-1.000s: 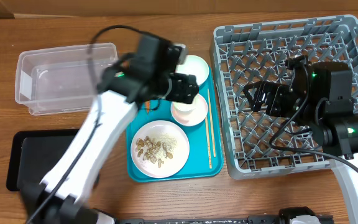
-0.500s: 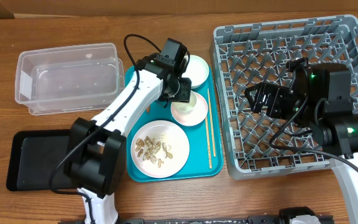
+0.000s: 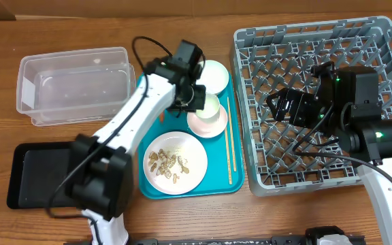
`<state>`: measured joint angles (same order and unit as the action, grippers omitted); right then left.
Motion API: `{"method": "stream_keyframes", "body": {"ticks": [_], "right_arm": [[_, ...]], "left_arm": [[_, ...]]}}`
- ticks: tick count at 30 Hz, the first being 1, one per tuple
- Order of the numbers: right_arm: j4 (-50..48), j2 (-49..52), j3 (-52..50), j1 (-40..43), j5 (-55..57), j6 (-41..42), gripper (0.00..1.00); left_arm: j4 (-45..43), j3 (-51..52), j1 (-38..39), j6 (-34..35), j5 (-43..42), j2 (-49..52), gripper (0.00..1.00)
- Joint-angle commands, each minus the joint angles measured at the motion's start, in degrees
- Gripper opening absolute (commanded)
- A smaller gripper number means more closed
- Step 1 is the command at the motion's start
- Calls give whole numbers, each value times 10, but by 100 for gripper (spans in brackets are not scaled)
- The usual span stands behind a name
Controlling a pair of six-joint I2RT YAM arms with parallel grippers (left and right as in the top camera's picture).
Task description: Sort waste into correct bins and load items into the dishwasher
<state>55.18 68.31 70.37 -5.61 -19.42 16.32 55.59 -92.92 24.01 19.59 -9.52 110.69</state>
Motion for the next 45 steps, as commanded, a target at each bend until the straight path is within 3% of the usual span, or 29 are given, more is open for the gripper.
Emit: {"method": "stream_keyframes", "body": {"ticks": [1, 9, 15, 25, 34, 43, 45], "right_arm": [[-20, -1, 17, 5, -45, 2, 100], [-147, -1, 17, -16, -299, -48, 93], [-267, 2, 17, -74, -315, -47, 92], [-358, 59, 17, -134, -257, -43, 92], [-492, 69, 17, -135, -386, -40, 94], [-502, 68, 17, -135, -386, -26, 74], [-502, 68, 17, -135, -386, -26, 65]], "left_arm": [[-1, -47, -45, 6, -103, -80, 4], [-47, -47, -201, -30, -594, -94, 4], [-45, -47, -224, -44, -772, -93, 4], [-30, -47, -189, -46, -811, -94, 4], [-31, -47, -172, -47, -798, -93, 4], [-31, -46, -165, -46, -789, -93, 4], [-31, -46, -165, -46, -784, -93, 7]]}}
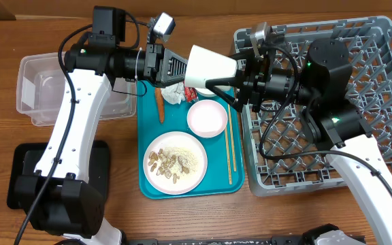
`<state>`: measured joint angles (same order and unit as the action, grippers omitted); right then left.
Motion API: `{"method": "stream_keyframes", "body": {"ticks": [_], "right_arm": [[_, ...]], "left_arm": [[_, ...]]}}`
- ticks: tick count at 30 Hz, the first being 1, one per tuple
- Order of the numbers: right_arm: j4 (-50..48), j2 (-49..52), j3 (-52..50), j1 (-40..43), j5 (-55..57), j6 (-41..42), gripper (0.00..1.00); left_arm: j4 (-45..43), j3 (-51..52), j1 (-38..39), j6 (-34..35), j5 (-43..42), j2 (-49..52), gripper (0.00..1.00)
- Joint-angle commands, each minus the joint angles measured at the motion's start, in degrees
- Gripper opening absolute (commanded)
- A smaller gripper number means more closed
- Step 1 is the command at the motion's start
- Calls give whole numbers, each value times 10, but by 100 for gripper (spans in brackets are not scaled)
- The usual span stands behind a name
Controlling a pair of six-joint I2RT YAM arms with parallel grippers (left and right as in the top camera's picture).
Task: Sort waste into correct bins and load items into the dishwasher
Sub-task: 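Carry the white cup with the right gripper and place it in the rack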
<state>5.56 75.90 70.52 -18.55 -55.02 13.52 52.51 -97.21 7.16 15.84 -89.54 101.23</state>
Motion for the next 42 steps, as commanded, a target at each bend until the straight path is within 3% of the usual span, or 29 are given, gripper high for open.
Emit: {"method": "stream_keyframes", "body": {"ticks": [1, 2, 4, 5, 6, 10, 13, 17, 23, 26, 36, 42], "right_arm": [[-6, -8, 16, -5, -30, 2, 63], [-4, -8, 16, -4, -30, 2, 61], [-1, -9, 16, 2, -29, 2, 60], [1, -11, 16, 7, -29, 2, 59], [8, -16, 16, 15, -28, 2, 59], [93, -44, 16, 61, 33, 5, 57], [216, -76, 16, 111, 128, 5, 57], [395, -117, 16, 173, 253, 5, 56], [612, -122, 16, 192, 433, 50, 56], [647, -107, 16, 192, 497, 66, 56], [703, 5, 16, 192, 518, 76, 56], [708, 64, 16, 180, 445, 56, 77]], "left_arm": [[-1, -3, 4, -9, 16, 1, 16], [-1, -3, 4, -9, 17, 1, 34], [-1, -3, 3, -9, 24, 1, 56], [-1, -3, 2, -9, 32, 1, 93], [-1, -3, 0, -9, 43, 1, 100], [0, -3, -21, -9, 112, 1, 100], [16, -3, -53, -9, 175, 1, 100], [49, -3, -85, -25, 196, 1, 100], [83, -3, -87, -48, 245, 1, 100], [96, -3, -78, -58, 285, 1, 100], [121, -3, -72, -76, 302, 1, 100], [127, -3, -70, -81, 315, 1, 100]]}}
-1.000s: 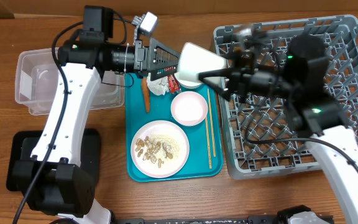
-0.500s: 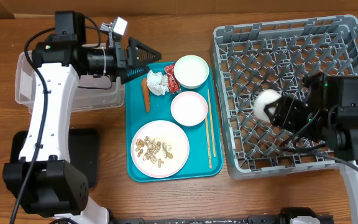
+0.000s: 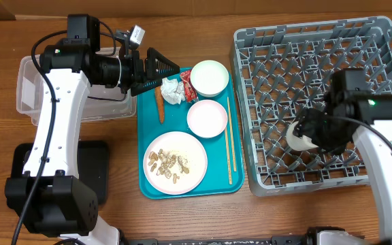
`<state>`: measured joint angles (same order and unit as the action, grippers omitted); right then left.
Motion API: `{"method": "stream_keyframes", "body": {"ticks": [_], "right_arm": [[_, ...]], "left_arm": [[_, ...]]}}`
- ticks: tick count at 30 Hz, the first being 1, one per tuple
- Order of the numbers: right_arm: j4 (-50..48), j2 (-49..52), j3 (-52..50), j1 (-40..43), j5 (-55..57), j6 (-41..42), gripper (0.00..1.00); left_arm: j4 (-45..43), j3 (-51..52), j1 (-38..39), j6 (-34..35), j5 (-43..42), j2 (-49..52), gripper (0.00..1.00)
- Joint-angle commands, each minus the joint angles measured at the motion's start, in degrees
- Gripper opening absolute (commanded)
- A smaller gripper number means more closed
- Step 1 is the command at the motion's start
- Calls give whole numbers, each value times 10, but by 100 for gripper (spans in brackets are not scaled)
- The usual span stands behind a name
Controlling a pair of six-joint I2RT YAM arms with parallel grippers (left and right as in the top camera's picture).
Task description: Sort waste into correct bins and load items into the dishwasher
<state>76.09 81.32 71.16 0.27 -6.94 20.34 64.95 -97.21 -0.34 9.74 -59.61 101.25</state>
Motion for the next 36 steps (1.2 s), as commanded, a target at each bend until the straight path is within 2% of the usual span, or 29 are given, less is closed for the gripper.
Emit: {"method": "stream_keyframes", "body": {"ticks": [1, 6, 9, 14, 17, 19, 23, 27, 32, 36], "right_arm": [[5, 13, 10, -14, -30, -9, 80], [-3, 5, 11, -28, 14, 27, 87], [-20, -10, 23, -31, 13, 26, 87], [-82, -58, 51, -52, -15, 20, 87], [-128, -88, 55, -62, -40, 20, 87], [-149, -100, 55, -66, -61, 20, 85], [-155, -96, 54, -97, -127, -7, 73], [-152, -65, 54, -190, -106, -12, 73], [-176, 2, 54, -309, 36, 26, 74], [-206, 73, 54, -333, 130, 52, 74]], "left_arm": [[5, -4, 6, -21, 23, 1, 100], [10, -3, 19, -21, 66, 1, 100], [4, -4, 42, -18, 119, 1, 99], [1, -3, 130, 32, 340, 1, 97], [15, -3, 186, 96, 497, 3, 100], [24, -3, 209, 122, 548, 6, 100], [26, -4, 214, 143, 567, 4, 99], [47, -13, 169, 157, 551, -6, 95], [126, -46, 80, 155, 523, -36, 91], [171, -58, 16, 126, 525, -93, 88]]}}
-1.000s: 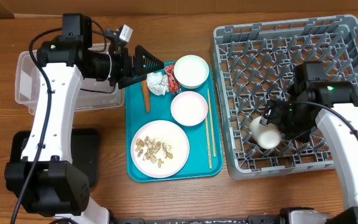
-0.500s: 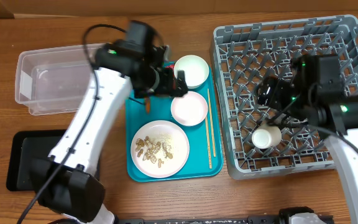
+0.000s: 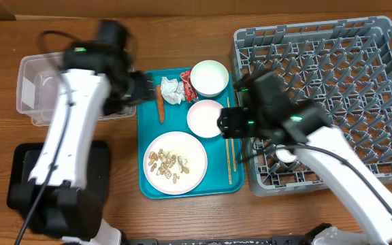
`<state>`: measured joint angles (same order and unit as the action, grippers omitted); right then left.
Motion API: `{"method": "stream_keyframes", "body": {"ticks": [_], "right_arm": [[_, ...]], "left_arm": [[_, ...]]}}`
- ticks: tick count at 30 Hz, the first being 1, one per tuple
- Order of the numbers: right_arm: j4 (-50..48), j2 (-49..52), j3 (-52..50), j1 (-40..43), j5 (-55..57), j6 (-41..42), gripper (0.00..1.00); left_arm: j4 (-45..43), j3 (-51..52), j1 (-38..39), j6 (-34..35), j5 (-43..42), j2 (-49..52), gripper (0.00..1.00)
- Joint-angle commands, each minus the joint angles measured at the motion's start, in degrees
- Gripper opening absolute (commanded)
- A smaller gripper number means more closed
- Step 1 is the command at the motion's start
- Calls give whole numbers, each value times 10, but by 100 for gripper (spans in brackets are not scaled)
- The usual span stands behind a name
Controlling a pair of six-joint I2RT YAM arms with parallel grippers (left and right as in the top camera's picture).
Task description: Sort waste into correct bins and load items into the dishwasher
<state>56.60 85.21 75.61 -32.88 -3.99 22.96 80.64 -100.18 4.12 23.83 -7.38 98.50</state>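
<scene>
The teal tray (image 3: 148, 187) holds a white bowl (image 3: 209, 78), a small pinkish plate (image 3: 205, 118), a plate with food scraps (image 3: 175, 162), chopsticks (image 3: 229, 153), a carrot (image 3: 160, 103), crumpled paper (image 3: 171, 90) and a red wrapper (image 3: 186, 86). A white cup (image 3: 286, 156) lies in the grey dish rack (image 3: 318, 41), partly under my right arm. My right gripper (image 3: 223, 123) hangs at the tray's right edge beside the small plate, apparently open and holding nothing. My left gripper (image 3: 140, 88) is blurred at the tray's upper left, near the carrot.
A clear plastic container (image 3: 36, 102) stands at the far left, partly under my left arm. In front of it sits a black bin (image 3: 19, 173). The rack fills the right half of the wooden table.
My right gripper has let go of the white cup, which stays in the rack, and now hangs at the tray's right edge. The left arm has dropped lower toward the tray's upper left.
First my left gripper was at the dishes on the tray and the right was over the rack. Then both met at a white cup held above the tray. After that the right gripper had the cup low in the rack; now the cup rests there alone.
</scene>
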Motion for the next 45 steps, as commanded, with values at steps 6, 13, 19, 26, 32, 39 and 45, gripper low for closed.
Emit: {"method": "stream_keyframes", "body": {"ticks": [6, 13, 19, 26, 32, 39, 45], "right_arm": [[-56, 127, 10, 3, 75, 24, 69], [-94, 194, 10, 3, 60, 24, 57], [-107, 231, 10, 4, 58, 26, 51], [-115, 233, 10, 5, 48, 24, 36], [-116, 251, 10, 5, 49, 24, 36], [-129, 254, 11, 2, 54, 9, 4], [-118, 204, 36, 2, 55, 7, 4]], "left_arm": [[27, -28, -80, -24, 59, -189, 97], [27, -28, -83, -24, 95, -284, 100], [27, -28, -83, -24, 95, -295, 100], [27, -28, -83, -24, 93, -287, 100], [27, -28, -83, -24, 93, -279, 100], [27, -28, -83, -24, 93, -269, 100], [27, -28, -83, -24, 93, -259, 100]]}}
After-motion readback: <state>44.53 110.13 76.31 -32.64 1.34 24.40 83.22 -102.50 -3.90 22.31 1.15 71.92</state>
